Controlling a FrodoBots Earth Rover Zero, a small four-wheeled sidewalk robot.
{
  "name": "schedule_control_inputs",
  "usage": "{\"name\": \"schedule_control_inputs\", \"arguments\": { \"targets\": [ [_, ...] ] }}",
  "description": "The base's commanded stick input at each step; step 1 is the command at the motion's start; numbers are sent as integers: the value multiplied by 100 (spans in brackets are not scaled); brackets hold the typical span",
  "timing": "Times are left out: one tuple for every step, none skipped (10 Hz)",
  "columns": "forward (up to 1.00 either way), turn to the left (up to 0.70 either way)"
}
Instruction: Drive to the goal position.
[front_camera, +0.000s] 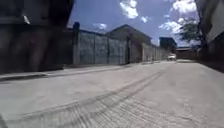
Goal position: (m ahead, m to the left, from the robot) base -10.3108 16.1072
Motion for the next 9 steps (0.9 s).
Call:
{"name": "schedule_control_inputs", "arguments": {
  "targets": [
    [0, 100],
    [0, 100],
    [0, 100],
    [0, 100],
    [0, 100],
    [0, 100],
    [0, 100],
    [0, 100],
    [0, 100]
  ]
}}
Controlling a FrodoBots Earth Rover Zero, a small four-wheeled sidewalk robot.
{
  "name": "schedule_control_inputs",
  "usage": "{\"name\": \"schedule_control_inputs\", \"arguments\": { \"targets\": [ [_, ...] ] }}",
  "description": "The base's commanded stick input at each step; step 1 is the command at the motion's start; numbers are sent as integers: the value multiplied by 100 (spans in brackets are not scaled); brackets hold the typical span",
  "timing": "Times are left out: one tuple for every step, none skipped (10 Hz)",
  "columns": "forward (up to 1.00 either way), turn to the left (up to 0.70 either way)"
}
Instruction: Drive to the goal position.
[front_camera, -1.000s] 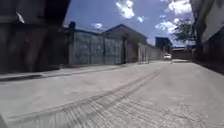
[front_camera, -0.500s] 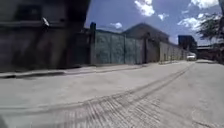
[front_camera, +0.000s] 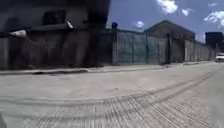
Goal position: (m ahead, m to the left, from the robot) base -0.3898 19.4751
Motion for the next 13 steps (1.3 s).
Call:
{"name": "schedule_control_inputs", "arguments": {
  "targets": [
    [0, 100],
    [0, 100],
    [0, 100],
    [0, 100],
    [0, 100],
    [0, 100],
    [52, 69],
    [100, 40],
    [100, 40],
    [100, 40],
    [100, 40],
    [100, 40],
    [100, 40]
  ]
}}
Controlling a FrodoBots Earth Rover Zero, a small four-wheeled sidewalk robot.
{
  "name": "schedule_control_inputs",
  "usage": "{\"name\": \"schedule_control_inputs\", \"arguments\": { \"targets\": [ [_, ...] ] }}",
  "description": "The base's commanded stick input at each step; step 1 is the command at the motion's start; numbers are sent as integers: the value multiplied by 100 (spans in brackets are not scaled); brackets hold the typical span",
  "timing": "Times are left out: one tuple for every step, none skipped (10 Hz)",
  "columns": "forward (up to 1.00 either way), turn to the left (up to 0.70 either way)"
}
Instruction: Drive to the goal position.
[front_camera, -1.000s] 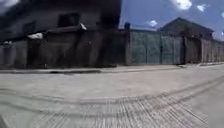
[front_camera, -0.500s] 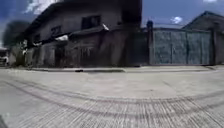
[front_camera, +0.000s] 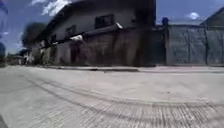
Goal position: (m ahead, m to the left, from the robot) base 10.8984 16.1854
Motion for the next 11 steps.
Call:
{"name": "schedule_control_inputs", "arguments": {
  "targets": [
    [100, 40],
    [100, 40],
    [100, 40],
    [100, 40],
    [100, 40],
    [100, 40],
    [100, 40],
    [100, 40],
    [100, 40],
    [100, 40],
    [100, 40]
  ]
}}
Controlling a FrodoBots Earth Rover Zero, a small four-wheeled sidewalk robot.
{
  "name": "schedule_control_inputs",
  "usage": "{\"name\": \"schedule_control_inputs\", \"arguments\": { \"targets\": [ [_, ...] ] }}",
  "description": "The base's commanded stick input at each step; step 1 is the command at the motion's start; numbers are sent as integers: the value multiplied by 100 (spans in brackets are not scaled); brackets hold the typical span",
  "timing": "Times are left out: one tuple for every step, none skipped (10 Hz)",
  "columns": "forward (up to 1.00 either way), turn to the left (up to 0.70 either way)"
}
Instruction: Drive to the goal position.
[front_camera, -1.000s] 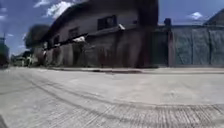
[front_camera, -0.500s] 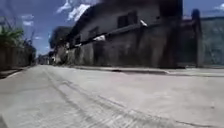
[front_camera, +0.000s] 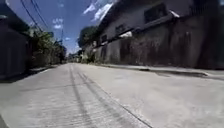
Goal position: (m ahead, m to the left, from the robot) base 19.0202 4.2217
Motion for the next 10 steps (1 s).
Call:
{"name": "schedule_control_inputs", "arguments": {
  "targets": [
    [100, 25],
    [100, 6],
    [100, 2],
    [100, 3],
    [100, 1],
    [100, 0],
    [100, 15],
    [100, 6],
    [100, 0],
    [100, 0]
  ]
}}
